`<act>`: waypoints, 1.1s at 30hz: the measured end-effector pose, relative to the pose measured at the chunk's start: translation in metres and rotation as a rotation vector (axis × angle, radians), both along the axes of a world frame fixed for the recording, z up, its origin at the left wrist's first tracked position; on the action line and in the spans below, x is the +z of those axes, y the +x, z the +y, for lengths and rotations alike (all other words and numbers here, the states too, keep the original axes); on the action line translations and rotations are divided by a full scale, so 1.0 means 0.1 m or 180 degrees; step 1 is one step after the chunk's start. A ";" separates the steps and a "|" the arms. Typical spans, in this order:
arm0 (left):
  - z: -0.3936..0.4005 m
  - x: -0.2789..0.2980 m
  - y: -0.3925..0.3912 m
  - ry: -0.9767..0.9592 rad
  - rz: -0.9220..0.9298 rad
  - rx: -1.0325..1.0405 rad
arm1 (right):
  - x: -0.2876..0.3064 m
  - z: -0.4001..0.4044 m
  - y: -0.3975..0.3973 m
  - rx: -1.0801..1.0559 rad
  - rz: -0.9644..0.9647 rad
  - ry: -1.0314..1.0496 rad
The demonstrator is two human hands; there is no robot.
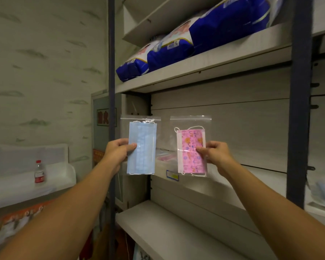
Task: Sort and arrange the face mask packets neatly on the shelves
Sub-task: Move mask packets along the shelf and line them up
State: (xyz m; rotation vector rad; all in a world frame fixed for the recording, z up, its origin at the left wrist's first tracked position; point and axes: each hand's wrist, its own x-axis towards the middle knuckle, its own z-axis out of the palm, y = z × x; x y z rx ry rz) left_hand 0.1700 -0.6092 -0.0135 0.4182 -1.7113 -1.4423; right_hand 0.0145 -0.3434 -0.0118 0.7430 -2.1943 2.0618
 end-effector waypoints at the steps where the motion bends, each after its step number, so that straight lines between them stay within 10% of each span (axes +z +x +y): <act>1: -0.07 0.02 -0.10 -0.0010 0.0010 -0.0022 | 0.03 -0.08 -0.09 -0.0013 0.0012 -0.0007; 33: -1.61 0.11 -3.09 0.0130 -0.0140 -0.1394 | 0.19 -1.27 -2.03 -0.0919 0.0058 -0.0700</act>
